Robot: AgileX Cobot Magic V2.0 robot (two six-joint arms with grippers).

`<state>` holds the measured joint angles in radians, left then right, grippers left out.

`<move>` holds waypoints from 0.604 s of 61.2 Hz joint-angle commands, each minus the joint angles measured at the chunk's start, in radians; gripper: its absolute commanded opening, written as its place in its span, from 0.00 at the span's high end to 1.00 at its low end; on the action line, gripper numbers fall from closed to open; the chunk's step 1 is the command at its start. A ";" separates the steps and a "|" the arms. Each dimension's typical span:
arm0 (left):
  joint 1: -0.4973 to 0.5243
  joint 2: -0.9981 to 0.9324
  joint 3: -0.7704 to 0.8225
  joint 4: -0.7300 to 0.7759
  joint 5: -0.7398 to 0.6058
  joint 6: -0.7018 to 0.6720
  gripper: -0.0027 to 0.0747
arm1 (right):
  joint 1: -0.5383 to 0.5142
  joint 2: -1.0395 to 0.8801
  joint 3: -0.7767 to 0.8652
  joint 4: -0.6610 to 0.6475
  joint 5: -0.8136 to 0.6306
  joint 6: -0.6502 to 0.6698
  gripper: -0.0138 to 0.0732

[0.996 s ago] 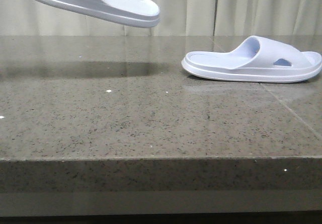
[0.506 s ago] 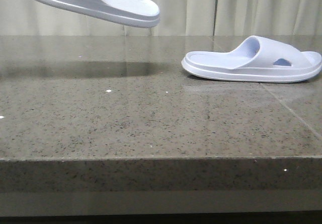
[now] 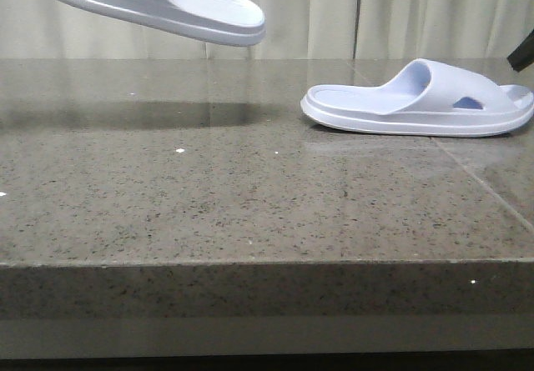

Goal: Insert blue slippers together front up
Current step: 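Lower the right gripper onto the heel of the other blue slipper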

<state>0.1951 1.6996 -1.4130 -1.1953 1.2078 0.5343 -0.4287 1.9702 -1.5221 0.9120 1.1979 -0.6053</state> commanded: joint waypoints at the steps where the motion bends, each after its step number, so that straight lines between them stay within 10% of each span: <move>1: 0.002 -0.053 -0.025 -0.083 0.083 -0.006 0.99 | -0.005 -0.039 -0.029 0.060 0.061 -0.018 0.10; 37: 0.002 -0.053 -0.025 -0.083 0.083 -0.006 0.99 | 0.059 0.015 -0.029 0.061 0.081 -0.018 0.34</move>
<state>0.1951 1.6996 -1.4130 -1.1953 1.2078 0.5343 -0.3793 2.0097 -1.5268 0.9366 1.2019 -0.6105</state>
